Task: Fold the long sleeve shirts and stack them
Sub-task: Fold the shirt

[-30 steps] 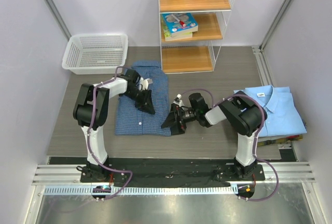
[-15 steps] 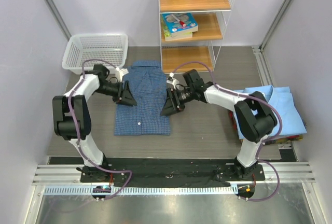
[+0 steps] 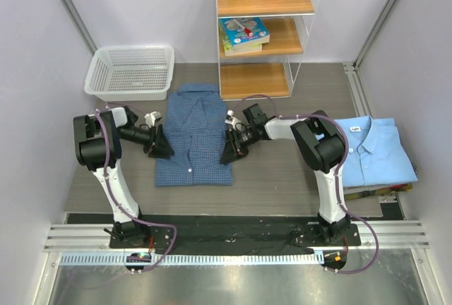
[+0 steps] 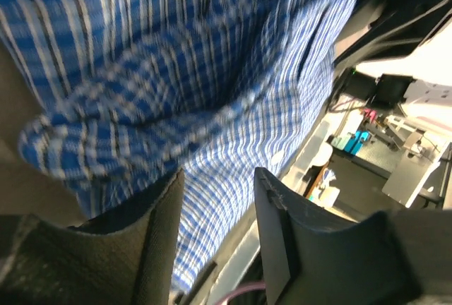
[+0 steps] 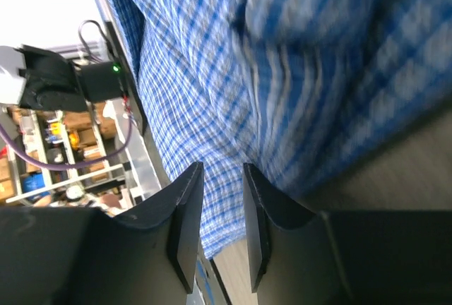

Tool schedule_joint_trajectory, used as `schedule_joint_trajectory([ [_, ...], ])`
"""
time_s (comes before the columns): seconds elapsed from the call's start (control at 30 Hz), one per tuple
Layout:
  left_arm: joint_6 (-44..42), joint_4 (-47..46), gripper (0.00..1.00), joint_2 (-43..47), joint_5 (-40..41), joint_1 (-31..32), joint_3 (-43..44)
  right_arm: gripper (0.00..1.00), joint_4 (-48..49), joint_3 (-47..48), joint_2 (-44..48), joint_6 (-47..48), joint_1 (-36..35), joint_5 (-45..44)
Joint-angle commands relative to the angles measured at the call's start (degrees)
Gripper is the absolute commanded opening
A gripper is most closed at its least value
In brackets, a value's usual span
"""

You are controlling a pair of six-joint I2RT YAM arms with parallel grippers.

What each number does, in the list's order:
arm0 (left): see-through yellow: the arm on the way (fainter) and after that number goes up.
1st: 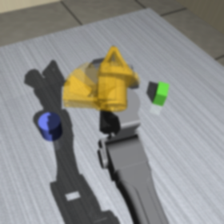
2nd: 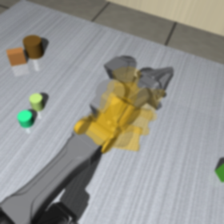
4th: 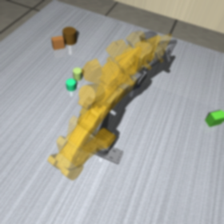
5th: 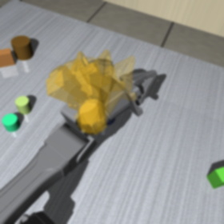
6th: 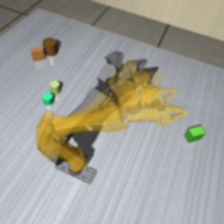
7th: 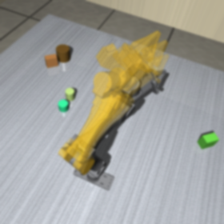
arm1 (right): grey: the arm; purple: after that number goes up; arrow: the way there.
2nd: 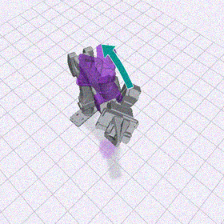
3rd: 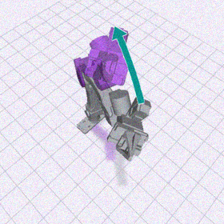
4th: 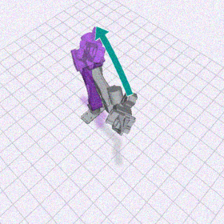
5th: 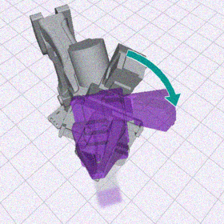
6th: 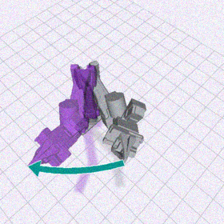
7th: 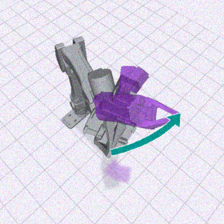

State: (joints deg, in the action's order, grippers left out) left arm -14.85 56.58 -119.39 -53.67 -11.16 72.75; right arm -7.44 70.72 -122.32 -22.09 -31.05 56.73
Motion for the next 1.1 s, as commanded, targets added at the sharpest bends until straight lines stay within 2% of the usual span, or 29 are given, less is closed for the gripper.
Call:
schedule_joint_trajectory([
  [0.0,-8.0,4.1,0.48,6.0,4.6,-1.8,-1.7,0.36,-6.7,-1.3,7.0,4.6,-0.1,-4.2],
  [0.1,-11.4,6.4,0.51,12.9,3.6,-0.9,-0.8,0.37,-6.9,2.1,9.7,3.5,-0.2,-2.6],
  [0.13,-15.7,7.3,0.52,15.1,3.9,-0.3,-0.5,0.38,-7.1,3.4,10.2,3.6,-0.3,-2.8],
  [0.23,-21.9,5.0,0.56,26.6,11.5,4.3,-3.3,0.4,-7.3,7.4,10.2,5.2,-1.5,-4.7],
  [0.27,-23.5,3.6,0.58,34.3,16.1,6.0,-7.7,0.4,-7.4,9.3,9.6,5.2,-1.6,-5.1],
  [0.3,-24.7,0.0,0.59,38.1,18.3,7.7,-10.1,0.4,-7.3,10.3,8.6,5.0,-1.9,-5.1],
  [0.33,-27.8,-1.5,0.62,41.7,21.1,12.7,-12.5,0.4,-7.3,11.2,6.8,4.9,-2.1,-5.1],
  [0.37,-29.4,-3.0,0.62,49.1,25.7,15.1,-18.3,0.4,-7.1,12.9,5.6,4.9,-2.3,-5.1],
  [0.53,-36.7,-16.6,0.65,65.2,35.6,31.2,-34.4,0.39,-4.6,17.5,1.1,3.2,-4.8,-5.2],
  [0.63,-37.4,-21.0,0.63,67.9,41.0,38.7,-40.0,0.39,-3.7,20.6,-0.9,2.3,-6.3,-5.2],
  [0.67,-36.2,-22.1,0.61,67.5,42.7,44.2,-40.9,0.39,-3.4,21.8,-2.2,2.4,-6.7,-5.6],
  [0.8,-31.5,-28.8,0.59,63.6,50.3,55.0,-43.0,0.38,-3.5,24.7,-6.4,4.4,-6.8,-7.4],
  [0.93,-28.7,-35.6,0.52,58.8,60.0,59.9,-44.7,0.36,-6.8,26.8,-10.1,8.0,-6.7,-9.1],
  [1.07,-28.8,-38.6,0.45,54.3,62.5,60.8,-45.9,0.36,-7.8,25.6,-12.1,9.2,-6.8,-9.0],
])
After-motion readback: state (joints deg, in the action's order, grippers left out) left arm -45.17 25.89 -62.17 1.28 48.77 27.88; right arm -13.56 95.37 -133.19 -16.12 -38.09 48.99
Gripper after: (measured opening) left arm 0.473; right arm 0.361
